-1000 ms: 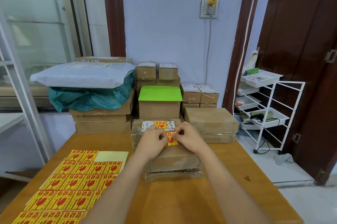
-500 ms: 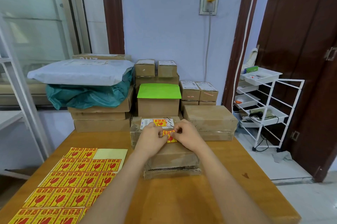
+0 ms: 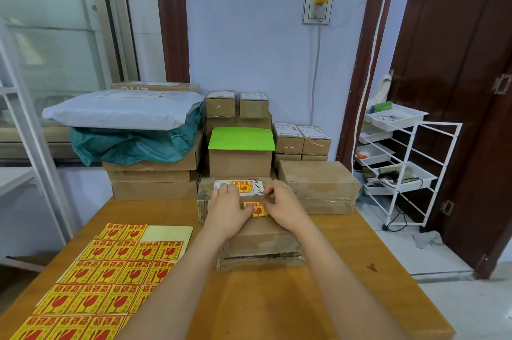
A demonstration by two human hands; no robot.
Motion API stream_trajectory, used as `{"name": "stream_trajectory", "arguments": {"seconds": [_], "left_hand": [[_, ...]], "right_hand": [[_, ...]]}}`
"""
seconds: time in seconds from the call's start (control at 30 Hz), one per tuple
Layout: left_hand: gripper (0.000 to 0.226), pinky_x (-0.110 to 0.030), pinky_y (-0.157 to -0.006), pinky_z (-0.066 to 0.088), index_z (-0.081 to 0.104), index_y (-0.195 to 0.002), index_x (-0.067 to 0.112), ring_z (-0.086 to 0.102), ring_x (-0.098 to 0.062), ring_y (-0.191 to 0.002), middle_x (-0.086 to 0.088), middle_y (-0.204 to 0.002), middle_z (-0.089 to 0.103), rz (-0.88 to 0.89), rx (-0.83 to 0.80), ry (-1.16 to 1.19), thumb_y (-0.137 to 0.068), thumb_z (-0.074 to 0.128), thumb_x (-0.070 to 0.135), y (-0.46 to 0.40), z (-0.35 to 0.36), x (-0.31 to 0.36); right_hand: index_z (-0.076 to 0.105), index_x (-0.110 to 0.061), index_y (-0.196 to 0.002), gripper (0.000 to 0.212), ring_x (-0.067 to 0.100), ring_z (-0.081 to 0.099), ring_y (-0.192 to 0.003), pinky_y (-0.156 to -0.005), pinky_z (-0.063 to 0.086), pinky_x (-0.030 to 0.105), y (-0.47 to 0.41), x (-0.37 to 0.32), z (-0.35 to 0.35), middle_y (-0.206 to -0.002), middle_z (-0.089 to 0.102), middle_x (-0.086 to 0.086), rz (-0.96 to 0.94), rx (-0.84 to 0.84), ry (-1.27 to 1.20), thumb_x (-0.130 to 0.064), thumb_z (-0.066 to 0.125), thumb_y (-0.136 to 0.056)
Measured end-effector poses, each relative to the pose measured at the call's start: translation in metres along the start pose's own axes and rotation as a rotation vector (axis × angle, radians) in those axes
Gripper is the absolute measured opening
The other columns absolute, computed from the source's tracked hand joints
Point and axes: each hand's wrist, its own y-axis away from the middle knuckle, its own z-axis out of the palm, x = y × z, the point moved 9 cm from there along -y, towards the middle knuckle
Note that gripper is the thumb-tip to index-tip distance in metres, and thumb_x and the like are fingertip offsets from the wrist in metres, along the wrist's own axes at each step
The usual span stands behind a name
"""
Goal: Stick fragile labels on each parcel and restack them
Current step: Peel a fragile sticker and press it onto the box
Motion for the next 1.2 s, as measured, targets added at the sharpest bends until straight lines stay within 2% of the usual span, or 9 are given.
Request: {"name": "stream_trajectory", "arguments": {"seconds": [0.1,0.2,0.33,0.47,0.63,0.97,1.2], "left_hand": [[0.023,-0.035,-0.090,0.038,0.046,-0.097,0.012,0.039,-0.023,-0.108,-0.005,-0.109,0.049,0.008,-0.003,0.029,-0.088,0.057,0.031,0.001,-0.002,0.000],[0.020,-0.034,-0.089,0.037,0.042,-0.094,0.015,0.039,-0.022,-0.107,-0.004,-0.108,0.049,0.008,-0.015,0.075,-0.088,0.057,0.027,0.001,-0.003,-0.002],[0.023,-0.033,-0.090,0.036,0.047,-0.102,0.011,0.039,-0.022,-0.108,-0.005,-0.112,0.049,0.013,-0.029,0.079,-0.088,0.057,0.027,-0.001,-0.001,-0.002],[0.036,-0.030,-0.091,0.036,0.048,-0.113,0.010,0.037,-0.019,-0.111,-0.005,-0.117,0.048,0.020,-0.047,0.089,-0.088,0.059,0.033,-0.001,0.000,-0.003],[0.051,-0.029,-0.095,0.035,0.047,-0.123,0.009,0.037,-0.019,-0.117,-0.004,-0.123,0.047,0.024,-0.062,0.116,-0.087,0.062,0.041,-0.001,0.001,-0.004],[0.029,-0.029,-0.097,0.034,0.049,-0.116,0.008,0.038,-0.020,-0.117,-0.006,-0.122,0.049,0.005,-0.041,0.184,-0.094,0.056,0.026,-0.004,0.001,-0.008],[0.026,-0.030,-0.095,0.034,0.048,-0.113,0.008,0.038,-0.021,-0.115,-0.007,-0.120,0.049,0.008,-0.028,0.159,-0.095,0.055,0.025,-0.005,0.001,-0.007]], "right_hand": [[0.055,-0.009,-0.105,0.022,0.024,0.049,-0.106,-0.091,0.042,0.035,0.000,0.000,0.000,-0.110,0.053,0.006,-0.007,0.002,0.005,-0.004,0.057,-0.084],[0.054,-0.010,-0.111,0.026,0.020,0.045,-0.109,-0.088,0.040,0.030,0.000,0.000,0.002,-0.114,0.053,0.005,-0.002,-0.022,0.008,-0.013,0.061,-0.086],[0.052,-0.012,-0.116,0.040,0.016,0.041,-0.110,-0.087,0.038,0.027,0.001,-0.001,0.006,-0.114,0.051,0.002,-0.005,-0.100,-0.024,-0.029,0.069,-0.083],[0.050,-0.010,-0.125,0.050,0.016,0.039,-0.116,-0.092,0.034,0.024,0.003,-0.003,0.008,-0.123,0.048,0.004,-0.034,-0.195,-0.012,-0.033,0.069,-0.085],[0.041,-0.012,-0.136,0.054,0.009,0.037,-0.114,-0.101,0.032,0.024,0.005,-0.002,0.011,-0.132,0.047,0.007,-0.025,-0.277,-0.054,-0.023,0.065,-0.089],[0.034,-0.011,-0.144,0.052,0.015,0.034,-0.127,-0.108,0.024,0.024,0.003,0.001,0.014,-0.134,0.046,0.006,-0.001,-0.315,-0.062,-0.002,0.048,-0.095],[0.040,-0.011,-0.140,0.049,0.016,0.037,-0.123,-0.101,0.030,0.022,-0.003,0.001,0.015,-0.130,0.049,0.006,-0.004,-0.226,-0.023,-0.005,0.050,-0.092]]}}
